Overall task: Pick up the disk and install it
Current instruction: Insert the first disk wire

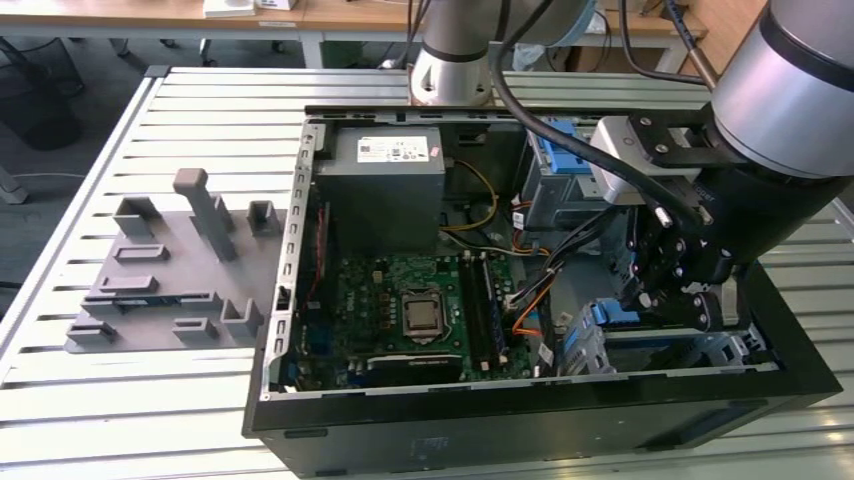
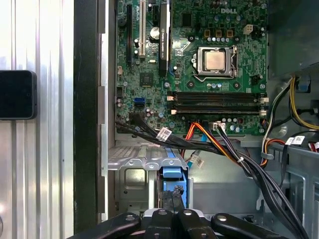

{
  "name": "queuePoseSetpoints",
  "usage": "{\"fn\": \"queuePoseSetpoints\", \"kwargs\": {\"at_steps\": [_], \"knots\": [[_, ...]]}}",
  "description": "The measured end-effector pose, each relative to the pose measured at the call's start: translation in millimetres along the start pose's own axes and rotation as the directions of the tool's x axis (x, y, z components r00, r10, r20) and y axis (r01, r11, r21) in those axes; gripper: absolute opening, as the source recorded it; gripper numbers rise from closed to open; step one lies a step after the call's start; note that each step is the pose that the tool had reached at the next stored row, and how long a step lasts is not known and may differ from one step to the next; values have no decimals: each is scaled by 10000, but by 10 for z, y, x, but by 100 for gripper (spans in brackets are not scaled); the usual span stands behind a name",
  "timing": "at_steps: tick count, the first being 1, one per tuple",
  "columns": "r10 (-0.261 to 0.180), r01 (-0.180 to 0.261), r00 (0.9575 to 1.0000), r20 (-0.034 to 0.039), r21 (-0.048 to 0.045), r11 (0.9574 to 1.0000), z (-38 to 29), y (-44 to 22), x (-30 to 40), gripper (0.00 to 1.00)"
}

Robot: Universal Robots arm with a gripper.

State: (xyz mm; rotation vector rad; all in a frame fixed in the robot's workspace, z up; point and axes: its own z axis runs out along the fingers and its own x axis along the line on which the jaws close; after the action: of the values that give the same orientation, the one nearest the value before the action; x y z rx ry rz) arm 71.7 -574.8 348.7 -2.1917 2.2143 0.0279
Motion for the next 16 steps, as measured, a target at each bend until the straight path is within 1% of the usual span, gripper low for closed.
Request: {"fn": "queuePoseSetpoints", "kwargs": {"at_steps": [9,12,15,16], "knots": [[0,0,10000,-1,0,10000,2,0,0,11],[-1,1,10000,1,0,10000,3,-11,0,11],[1,-1,10000,6,0,10000,2,-90,-1,11],[-1,1,10000,10,-1,10000,3,-162,-2,11]]}}
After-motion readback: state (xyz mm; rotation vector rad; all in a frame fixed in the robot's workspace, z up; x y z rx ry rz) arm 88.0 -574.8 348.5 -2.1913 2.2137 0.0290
